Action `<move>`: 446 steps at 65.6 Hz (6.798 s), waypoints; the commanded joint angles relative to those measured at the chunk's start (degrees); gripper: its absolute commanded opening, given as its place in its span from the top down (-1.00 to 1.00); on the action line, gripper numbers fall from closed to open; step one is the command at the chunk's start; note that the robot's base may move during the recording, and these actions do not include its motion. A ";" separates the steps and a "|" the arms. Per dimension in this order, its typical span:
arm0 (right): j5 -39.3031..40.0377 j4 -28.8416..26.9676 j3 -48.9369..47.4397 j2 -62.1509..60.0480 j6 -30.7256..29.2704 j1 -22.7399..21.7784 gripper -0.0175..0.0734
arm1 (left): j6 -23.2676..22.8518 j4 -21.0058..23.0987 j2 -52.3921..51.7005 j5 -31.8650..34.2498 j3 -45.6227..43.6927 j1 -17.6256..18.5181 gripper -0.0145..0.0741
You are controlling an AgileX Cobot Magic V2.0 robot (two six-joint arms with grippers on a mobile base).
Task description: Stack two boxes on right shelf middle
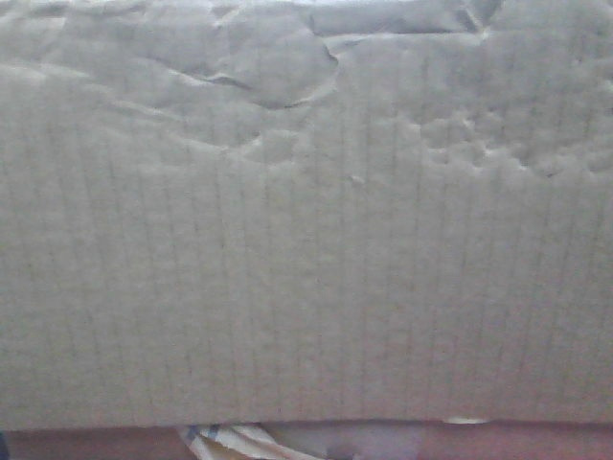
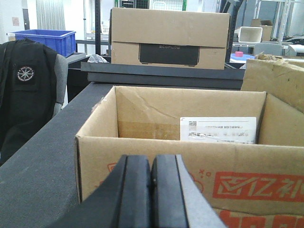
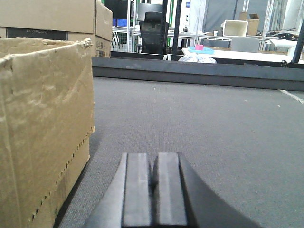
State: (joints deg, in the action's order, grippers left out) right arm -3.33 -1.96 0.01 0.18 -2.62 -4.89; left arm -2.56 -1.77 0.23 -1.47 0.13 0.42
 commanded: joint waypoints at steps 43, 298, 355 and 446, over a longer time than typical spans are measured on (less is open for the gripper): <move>1.22 -0.07 -0.01 -0.18 -0.42 -0.14 0.97 | 0.20 -0.20 -0.23 0.82 -0.13 0.30 0.92; 1.22 -0.07 -0.01 -0.18 -0.42 -0.14 0.97 | -1.26 -0.41 80.60 -68.08 -105.41 -12.62 0.92; 1.22 -0.07 -0.01 -0.18 -0.42 -0.14 0.97 | -29.17 -16.73 87.10 -68.49 -111.66 33.66 0.92; 1.22 -0.07 -0.01 -0.18 -0.42 -0.14 0.97 | -43.93 -15.36 92.07 -60.71 -85.90 38.22 0.92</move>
State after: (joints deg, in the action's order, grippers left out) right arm -3.33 -1.96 0.01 0.18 -2.62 -4.89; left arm -46.44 -17.04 92.72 -62.99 -85.59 38.27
